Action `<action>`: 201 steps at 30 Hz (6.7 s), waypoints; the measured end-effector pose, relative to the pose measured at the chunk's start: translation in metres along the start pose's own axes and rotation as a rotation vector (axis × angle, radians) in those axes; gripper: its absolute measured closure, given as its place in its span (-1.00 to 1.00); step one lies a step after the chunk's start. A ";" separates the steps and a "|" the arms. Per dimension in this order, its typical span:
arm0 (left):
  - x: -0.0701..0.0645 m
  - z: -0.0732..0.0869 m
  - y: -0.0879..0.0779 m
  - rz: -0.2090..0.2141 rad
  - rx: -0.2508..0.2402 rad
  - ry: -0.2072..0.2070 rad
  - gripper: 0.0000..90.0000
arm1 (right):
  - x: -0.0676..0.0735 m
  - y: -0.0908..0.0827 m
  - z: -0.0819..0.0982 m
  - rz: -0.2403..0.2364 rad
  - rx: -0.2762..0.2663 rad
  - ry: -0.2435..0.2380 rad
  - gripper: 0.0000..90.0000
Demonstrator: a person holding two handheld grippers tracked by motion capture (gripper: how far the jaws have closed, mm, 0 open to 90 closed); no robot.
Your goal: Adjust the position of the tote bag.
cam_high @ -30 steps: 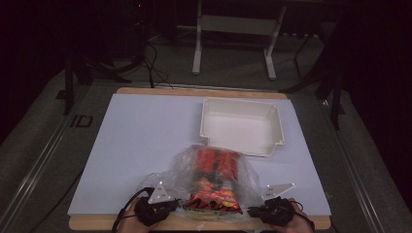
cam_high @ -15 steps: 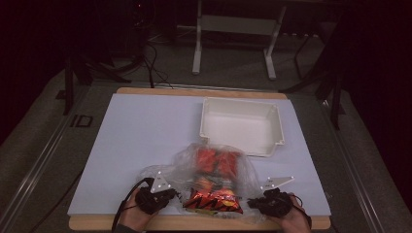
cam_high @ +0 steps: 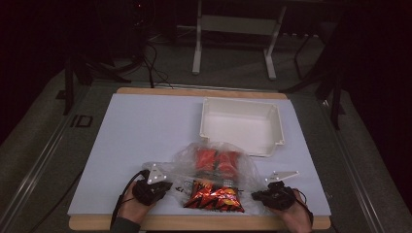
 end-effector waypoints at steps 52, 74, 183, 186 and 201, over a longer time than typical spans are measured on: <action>-0.066 -0.007 -0.052 0.329 -0.113 0.239 0.00 | 0.021 -0.043 -0.036 0.011 -0.255 -0.084 0.42; -0.036 -0.042 -0.056 0.084 -0.225 0.209 0.05 | 0.018 -0.036 -0.041 0.021 -0.255 -0.075 0.45; 0.052 -0.088 0.011 -0.047 -0.207 -0.109 0.99 | -0.040 -0.019 -0.064 -0.049 -0.311 0.104 1.00; 0.057 -0.087 0.010 -0.038 -0.220 -0.144 0.99 | -0.047 -0.020 -0.063 -0.018 -0.321 0.125 0.99; 0.067 -0.083 0.008 -0.088 -0.206 -0.164 0.90 | -0.054 -0.009 -0.076 0.065 -0.286 0.149 0.85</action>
Point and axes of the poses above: each handheld gripper's, and its own axes: y roughly forward along the jaws, z roughly out of its underside, x roughly to its left, the point moved 5 cm from there along y, roughly forward along the jaws, and after that the axes turned 4 degrees about x, right-handed, at the moved point
